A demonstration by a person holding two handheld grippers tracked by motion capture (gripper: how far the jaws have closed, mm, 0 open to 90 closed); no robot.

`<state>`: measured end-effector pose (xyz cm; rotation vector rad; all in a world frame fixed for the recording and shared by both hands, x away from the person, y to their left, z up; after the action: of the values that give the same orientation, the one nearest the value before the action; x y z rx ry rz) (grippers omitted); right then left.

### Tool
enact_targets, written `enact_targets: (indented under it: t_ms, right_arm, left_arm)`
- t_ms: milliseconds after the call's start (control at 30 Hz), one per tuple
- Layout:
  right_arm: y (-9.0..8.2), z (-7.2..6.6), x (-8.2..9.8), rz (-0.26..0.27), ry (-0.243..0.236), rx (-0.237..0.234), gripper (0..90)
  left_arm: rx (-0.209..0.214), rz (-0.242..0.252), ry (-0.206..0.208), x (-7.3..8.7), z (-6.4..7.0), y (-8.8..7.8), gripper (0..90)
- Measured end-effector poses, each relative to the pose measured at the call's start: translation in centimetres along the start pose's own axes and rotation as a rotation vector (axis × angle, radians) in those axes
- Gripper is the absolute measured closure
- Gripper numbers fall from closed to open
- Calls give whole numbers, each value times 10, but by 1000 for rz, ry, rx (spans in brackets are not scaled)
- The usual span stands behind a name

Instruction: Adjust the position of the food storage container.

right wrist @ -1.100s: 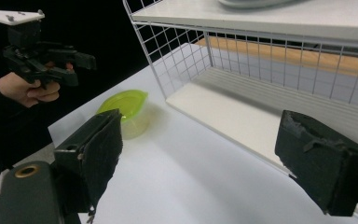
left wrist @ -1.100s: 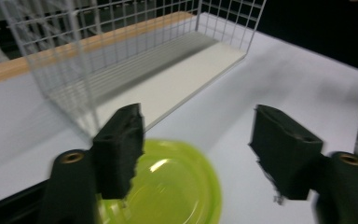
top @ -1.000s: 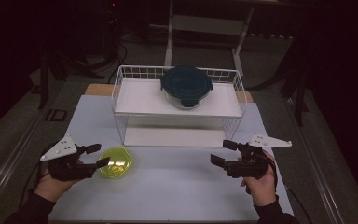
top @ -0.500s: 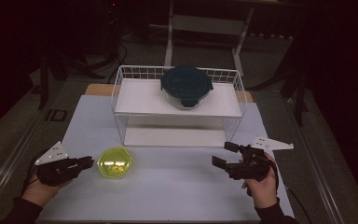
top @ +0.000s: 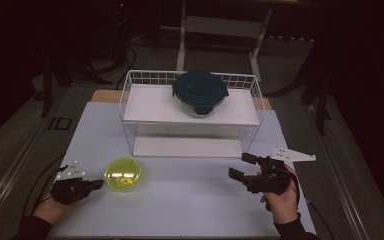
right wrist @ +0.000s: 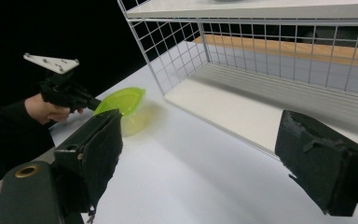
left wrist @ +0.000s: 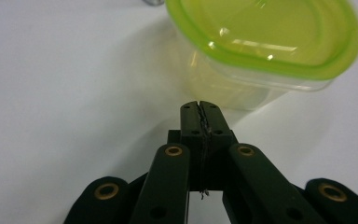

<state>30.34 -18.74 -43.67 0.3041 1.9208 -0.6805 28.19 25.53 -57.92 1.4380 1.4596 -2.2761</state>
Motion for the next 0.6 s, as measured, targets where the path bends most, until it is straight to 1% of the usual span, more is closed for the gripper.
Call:
enact_targets:
  t_ms: [33,100,133,200,233,300,433,600]
  right_arm:
    - [0,0,0,0,0,0,145]
    - [0,0,0,2,0,0,145]
    - [0,1,0,3,1,1,145]
    - [0,3,3,-2,5,4,145]
    - [0,3,3,-2,6,4,145]
    - [0,4,5,-4,8,5,145]
    - [0,5,7,-7,11,7,145]
    - [-1,7,10,-7,18,7,145]
  left_arm:
    - [10,-6,1,1,1,2,885]
    - [8,-10,-1,2,1,5,885]
    - [14,-24,5,3,4,11,885]
    - [22,-33,4,3,6,16,885]
    - [20,-35,11,3,6,17,886]
    - [16,-44,8,1,5,20,886]
    - [14,-24,2,-5,3,23,886]
    - [11,-21,0,-12,2,28,886]
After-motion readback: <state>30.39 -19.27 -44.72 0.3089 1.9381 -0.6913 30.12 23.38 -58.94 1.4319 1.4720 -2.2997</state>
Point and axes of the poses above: each handheld gripper's, and its own axes: y roughly forward along the jaws, x roughly out of its underside, z roughly to its right, the point moved 8 cm from there along y, roughly forward along the jaws, and after that the axes turned 2 degrees about z, right-handed, at the moved point
